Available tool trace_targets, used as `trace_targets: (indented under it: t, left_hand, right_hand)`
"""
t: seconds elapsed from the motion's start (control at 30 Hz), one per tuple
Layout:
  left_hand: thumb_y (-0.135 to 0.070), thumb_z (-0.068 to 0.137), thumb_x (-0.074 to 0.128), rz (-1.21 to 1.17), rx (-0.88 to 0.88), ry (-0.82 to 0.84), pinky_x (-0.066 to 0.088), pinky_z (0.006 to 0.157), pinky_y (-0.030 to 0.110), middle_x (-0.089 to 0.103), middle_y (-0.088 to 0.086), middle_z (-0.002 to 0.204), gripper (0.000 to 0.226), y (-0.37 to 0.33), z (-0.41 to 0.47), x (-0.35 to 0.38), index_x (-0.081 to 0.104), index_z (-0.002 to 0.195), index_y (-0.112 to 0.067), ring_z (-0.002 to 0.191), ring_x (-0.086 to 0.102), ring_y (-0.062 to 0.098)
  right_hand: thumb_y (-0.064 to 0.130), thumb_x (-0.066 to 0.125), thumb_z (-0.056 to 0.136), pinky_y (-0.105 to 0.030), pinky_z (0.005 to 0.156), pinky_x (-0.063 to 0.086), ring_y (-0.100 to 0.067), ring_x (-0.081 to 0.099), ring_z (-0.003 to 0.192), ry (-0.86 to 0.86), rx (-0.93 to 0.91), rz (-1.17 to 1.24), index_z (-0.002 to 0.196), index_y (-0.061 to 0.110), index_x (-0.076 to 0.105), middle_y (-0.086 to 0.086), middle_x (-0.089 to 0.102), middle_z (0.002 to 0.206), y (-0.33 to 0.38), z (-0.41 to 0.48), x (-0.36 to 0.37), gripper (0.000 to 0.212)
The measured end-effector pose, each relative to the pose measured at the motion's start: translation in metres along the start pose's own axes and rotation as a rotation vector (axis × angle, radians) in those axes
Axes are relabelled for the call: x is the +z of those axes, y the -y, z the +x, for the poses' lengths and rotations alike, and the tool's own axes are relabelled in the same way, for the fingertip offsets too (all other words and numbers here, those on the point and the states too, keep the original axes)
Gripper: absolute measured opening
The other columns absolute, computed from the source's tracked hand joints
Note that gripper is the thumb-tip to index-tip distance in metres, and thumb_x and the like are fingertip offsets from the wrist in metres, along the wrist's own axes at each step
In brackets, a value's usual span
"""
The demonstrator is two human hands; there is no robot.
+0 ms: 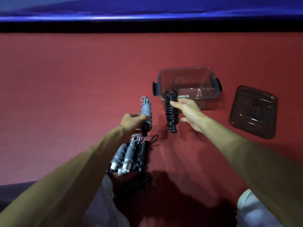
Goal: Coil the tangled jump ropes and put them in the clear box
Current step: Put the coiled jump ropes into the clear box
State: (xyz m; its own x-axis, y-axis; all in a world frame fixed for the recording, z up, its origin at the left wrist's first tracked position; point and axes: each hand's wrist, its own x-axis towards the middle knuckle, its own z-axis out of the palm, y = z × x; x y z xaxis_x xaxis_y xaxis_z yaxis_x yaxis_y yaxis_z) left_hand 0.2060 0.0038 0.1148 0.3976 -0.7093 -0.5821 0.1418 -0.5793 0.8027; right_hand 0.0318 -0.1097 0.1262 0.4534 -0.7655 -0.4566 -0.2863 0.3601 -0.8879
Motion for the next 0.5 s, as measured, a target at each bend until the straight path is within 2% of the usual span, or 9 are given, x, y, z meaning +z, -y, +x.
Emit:
trace_targets:
  t: [0.1,0.17,0.27,0.33,0.4,0.43,0.5]
  left_hand:
    - [-0.009,0.088,0.065,-0.058,0.080,0.036,0.057,0.064,0.030,0.066,0.009,0.082,0.011,-0.037,0.022,0.021,0.066,0.098,-0.006,0.070,0.061,0.021]
    - [-0.009,0.089,0.064,-0.054,0.138,0.060,0.057,0.059,0.027,0.066,0.008,0.080,0.013,-0.061,0.040,0.037,0.066,0.101,-0.006,0.069,0.060,0.020]
    - [-0.013,0.088,0.066,-0.018,0.176,0.069,0.056,0.066,0.032,0.066,0.009,0.084,0.021,-0.084,0.078,0.062,0.066,0.106,-0.003,0.071,0.060,0.020]
    - [-0.017,0.087,0.068,0.043,0.190,0.067,0.052,0.068,0.034,0.066,0.009,0.081,0.018,-0.093,0.104,0.076,0.069,0.100,-0.004,0.067,0.058,0.019]
    - [-0.022,0.087,0.070,0.135,0.205,0.058,0.045,0.061,0.026,0.064,0.005,0.072,0.014,-0.097,0.128,0.087,0.070,0.085,-0.009,0.059,0.053,0.014]
    - [-0.025,0.087,0.070,0.190,0.208,0.042,0.041,0.054,0.020,0.062,0.001,0.066,0.017,-0.098,0.140,0.092,0.068,0.077,-0.011,0.053,0.050,0.011]
    - [-0.031,0.085,0.072,0.287,0.190,0.007,0.034,0.044,0.018,0.056,-0.003,0.056,0.026,-0.098,0.160,0.099,0.064,0.067,-0.014,0.044,0.045,0.008]
  right_hand:
    - [0.022,0.057,0.094,-0.030,0.070,0.050,-0.013,0.062,0.078,-0.044,-0.024,0.033,0.105,0.015,0.065,0.001,0.066,0.087,0.018,0.018,-0.019,0.015]
    - [0.020,0.057,0.094,-0.032,0.074,0.049,-0.014,0.062,0.079,-0.078,-0.031,0.026,0.109,0.013,0.065,0.000,0.066,0.088,0.028,0.037,-0.033,0.018]
    - [0.018,0.059,0.092,-0.036,0.078,0.050,-0.020,0.063,0.084,-0.117,-0.043,0.000,0.108,0.011,0.065,-0.004,0.066,0.092,0.035,0.072,-0.051,0.019]
    - [0.017,0.059,0.091,-0.041,0.079,0.051,-0.026,0.064,0.084,-0.142,-0.038,-0.016,0.108,0.008,0.065,-0.009,0.065,0.093,0.036,0.097,-0.059,0.020]
    - [0.018,0.060,0.091,-0.044,0.079,0.054,-0.026,0.064,0.082,-0.151,-0.029,-0.058,0.108,0.004,0.064,-0.011,0.066,0.094,0.035,0.120,-0.065,0.022]
    - [0.019,0.060,0.092,-0.042,0.076,0.055,-0.025,0.064,0.080,-0.145,-0.020,-0.069,0.106,0.004,0.064,-0.011,0.066,0.094,0.034,0.131,-0.067,0.021]
    - [0.020,0.061,0.093,-0.032,0.062,0.054,-0.020,0.064,0.073,-0.136,-0.010,-0.102,0.094,0.011,0.062,-0.007,0.066,0.090,0.032,0.149,-0.071,0.009]
